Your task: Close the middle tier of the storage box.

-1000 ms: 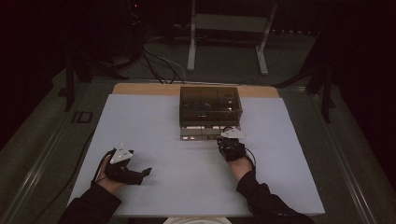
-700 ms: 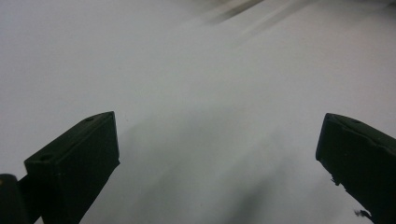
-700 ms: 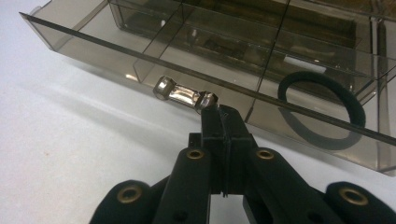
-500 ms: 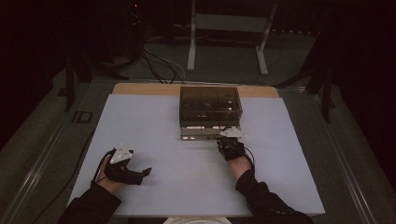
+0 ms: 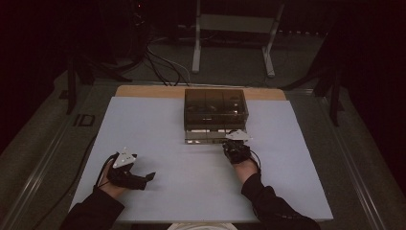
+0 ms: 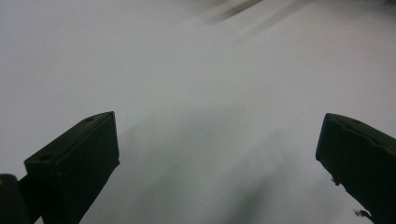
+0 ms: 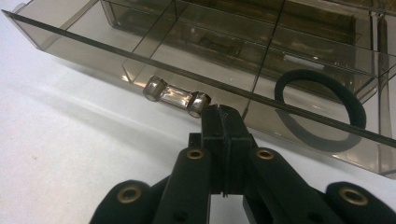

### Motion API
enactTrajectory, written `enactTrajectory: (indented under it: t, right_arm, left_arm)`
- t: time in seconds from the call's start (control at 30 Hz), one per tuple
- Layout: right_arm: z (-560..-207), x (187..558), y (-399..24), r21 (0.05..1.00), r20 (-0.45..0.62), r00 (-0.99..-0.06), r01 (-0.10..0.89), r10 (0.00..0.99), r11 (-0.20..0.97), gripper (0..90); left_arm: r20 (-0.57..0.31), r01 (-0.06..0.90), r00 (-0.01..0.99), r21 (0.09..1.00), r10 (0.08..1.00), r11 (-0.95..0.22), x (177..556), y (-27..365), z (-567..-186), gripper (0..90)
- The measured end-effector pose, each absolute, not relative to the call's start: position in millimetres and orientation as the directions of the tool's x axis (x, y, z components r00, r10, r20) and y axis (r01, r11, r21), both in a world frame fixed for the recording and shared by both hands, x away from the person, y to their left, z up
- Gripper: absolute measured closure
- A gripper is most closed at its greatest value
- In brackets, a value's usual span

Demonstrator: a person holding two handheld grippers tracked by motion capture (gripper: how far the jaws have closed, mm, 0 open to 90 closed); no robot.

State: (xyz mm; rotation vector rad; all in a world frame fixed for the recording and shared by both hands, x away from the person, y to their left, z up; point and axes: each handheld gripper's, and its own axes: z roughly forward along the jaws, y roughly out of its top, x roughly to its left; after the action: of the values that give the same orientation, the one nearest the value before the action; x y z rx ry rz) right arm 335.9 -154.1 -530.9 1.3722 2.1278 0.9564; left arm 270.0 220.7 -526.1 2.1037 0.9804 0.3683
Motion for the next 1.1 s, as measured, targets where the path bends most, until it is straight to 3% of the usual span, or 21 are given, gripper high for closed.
enactTrajectory:
  t: [1.1]
  right_arm:
    - [-529.1,342.6,-154.7,0.738,0.023,-0.422,0.619,0.906,0.269,90.0]
  left_arm:
    - [-0.059,0.526,0.661,0.747,0.748,-0.406,270.3,220.9,-526.4,1.0]
